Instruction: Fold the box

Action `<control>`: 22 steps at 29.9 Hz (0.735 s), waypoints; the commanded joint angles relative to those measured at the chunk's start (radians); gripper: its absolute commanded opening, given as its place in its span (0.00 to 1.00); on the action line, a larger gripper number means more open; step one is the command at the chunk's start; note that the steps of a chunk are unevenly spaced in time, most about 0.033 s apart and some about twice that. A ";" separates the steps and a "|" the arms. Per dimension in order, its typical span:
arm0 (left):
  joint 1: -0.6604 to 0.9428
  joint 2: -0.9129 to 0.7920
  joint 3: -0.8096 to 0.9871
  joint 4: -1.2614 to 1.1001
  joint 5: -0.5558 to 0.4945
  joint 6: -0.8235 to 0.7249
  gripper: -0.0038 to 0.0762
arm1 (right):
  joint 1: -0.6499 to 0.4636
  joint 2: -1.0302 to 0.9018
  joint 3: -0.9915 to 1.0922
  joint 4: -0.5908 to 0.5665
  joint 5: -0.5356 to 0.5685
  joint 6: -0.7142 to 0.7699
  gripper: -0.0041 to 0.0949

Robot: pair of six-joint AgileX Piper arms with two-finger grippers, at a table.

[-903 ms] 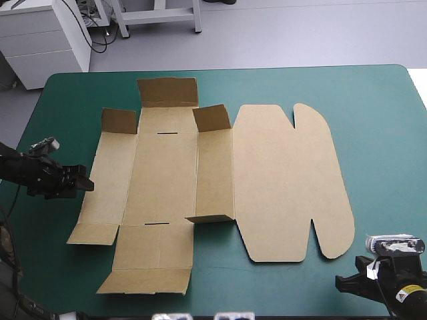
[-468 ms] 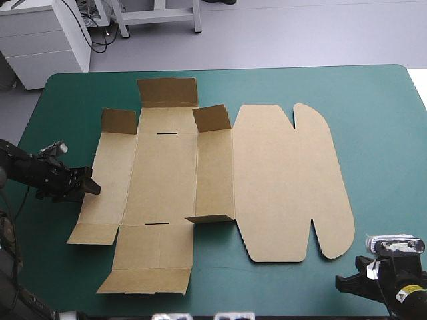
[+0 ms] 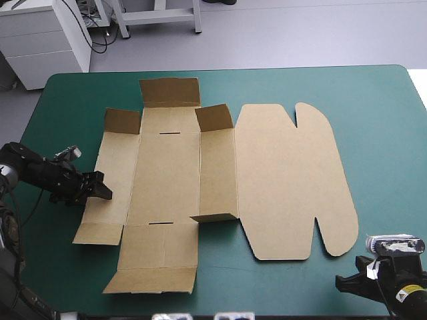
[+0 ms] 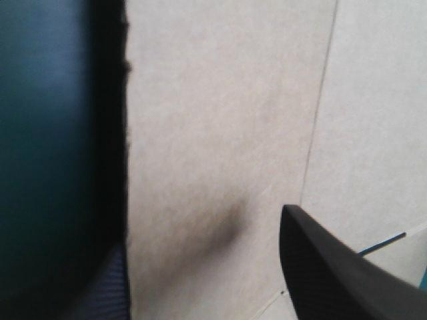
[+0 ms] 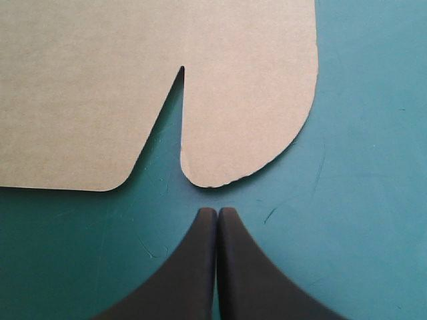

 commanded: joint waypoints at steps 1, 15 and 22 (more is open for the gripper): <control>-0.046 -0.014 0.006 -0.105 0.091 0.016 0.58 | 0.002 0.009 -0.025 0.010 -0.052 -0.011 0.03; -0.087 -0.013 0.006 -0.183 0.043 0.055 0.46 | 0.002 0.009 -0.025 0.010 -0.052 -0.011 0.03; -0.087 -0.013 -0.017 -0.189 -0.011 0.066 0.04 | 0.002 0.009 -0.025 0.010 -0.052 -0.011 0.03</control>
